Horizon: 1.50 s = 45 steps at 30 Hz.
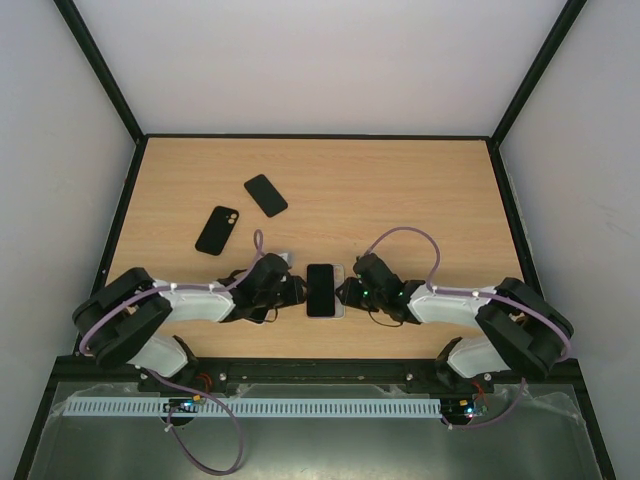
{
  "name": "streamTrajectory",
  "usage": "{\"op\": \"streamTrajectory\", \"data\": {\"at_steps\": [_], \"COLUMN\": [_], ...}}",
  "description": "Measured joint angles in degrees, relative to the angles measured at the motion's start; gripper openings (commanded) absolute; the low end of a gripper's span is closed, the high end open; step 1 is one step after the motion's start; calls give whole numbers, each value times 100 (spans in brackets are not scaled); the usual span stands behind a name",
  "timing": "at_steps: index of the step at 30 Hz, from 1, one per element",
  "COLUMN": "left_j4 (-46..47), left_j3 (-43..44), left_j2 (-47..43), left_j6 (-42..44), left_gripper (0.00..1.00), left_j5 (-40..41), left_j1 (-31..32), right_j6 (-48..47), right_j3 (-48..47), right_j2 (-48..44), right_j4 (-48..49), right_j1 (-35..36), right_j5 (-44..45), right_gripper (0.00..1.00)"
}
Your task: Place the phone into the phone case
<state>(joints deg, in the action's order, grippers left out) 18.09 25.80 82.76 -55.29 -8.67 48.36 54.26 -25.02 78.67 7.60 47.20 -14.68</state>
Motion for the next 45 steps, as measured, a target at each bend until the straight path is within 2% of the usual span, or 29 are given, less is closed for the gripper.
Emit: {"op": "streamTrajectory", "data": {"at_steps": [4,11,31,33,38,40,45], "left_j4": [76,90,46,26,-282,-380,-494], "left_j3": [109,267,540,581,769,804,817], "left_j2": [249,409,564,584,566,501,348], "left_j6": [-39,-52,-66,-59,4,48,116], "left_gripper": [29,25,23,25,36,40,39], "left_j5": [17,76,271,321,533,619,756], "left_j1": [81,164,463,490,549,546,479], "right_j6": [20,94,369,358,310,302,299], "right_j3": [57,299,623,625,632,662,688], "right_j2": [2,-109,-136,-138,-234,-382,-483], "right_j4": [90,450,1062,1067,1014,994,986], "right_j1": [0,-11,-33,-39,-74,-125,-341], "right_j5": [-50,-177,-308,-289,-195,-173,-151], "right_gripper": [24,30,26,26,36,37,34]}}
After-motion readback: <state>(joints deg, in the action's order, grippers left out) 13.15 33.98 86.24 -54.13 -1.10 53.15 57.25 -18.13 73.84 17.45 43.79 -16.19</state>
